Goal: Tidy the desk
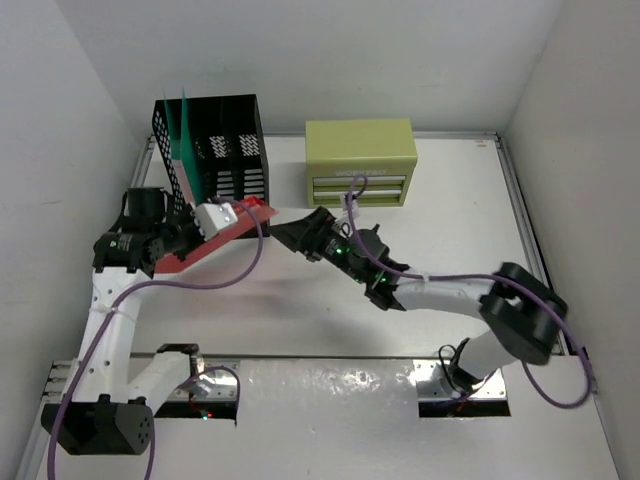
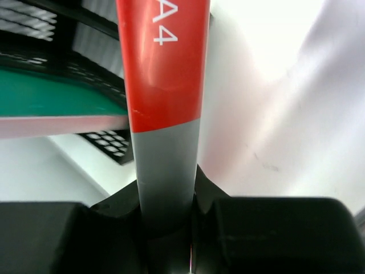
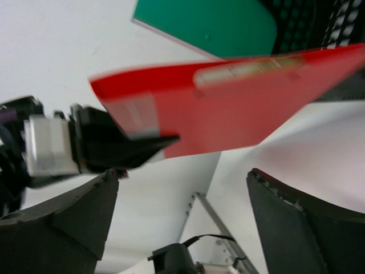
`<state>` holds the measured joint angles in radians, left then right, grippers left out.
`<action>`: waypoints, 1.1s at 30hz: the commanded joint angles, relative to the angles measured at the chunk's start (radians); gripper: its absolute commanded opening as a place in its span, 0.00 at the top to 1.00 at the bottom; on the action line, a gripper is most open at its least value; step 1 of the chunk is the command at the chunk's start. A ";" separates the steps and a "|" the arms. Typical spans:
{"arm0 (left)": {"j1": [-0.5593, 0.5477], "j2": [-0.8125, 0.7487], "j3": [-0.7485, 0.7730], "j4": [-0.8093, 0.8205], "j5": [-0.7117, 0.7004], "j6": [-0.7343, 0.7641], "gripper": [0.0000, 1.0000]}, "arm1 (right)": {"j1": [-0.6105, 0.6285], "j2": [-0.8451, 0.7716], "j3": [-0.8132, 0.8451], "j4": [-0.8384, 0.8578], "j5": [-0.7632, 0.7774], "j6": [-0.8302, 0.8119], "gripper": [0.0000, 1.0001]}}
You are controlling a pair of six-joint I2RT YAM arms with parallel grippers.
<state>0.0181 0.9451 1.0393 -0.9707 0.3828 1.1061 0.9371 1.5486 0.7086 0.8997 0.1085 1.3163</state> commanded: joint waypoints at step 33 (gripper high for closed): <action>0.014 0.050 0.125 1.220 -0.358 -1.151 1.00 | 0.025 -0.257 0.129 -0.572 0.272 -0.789 0.01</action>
<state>0.0246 1.0027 1.1698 -0.0090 0.1215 0.0090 0.9539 1.2778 0.8040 0.3130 0.3672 0.5625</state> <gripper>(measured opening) 0.174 0.986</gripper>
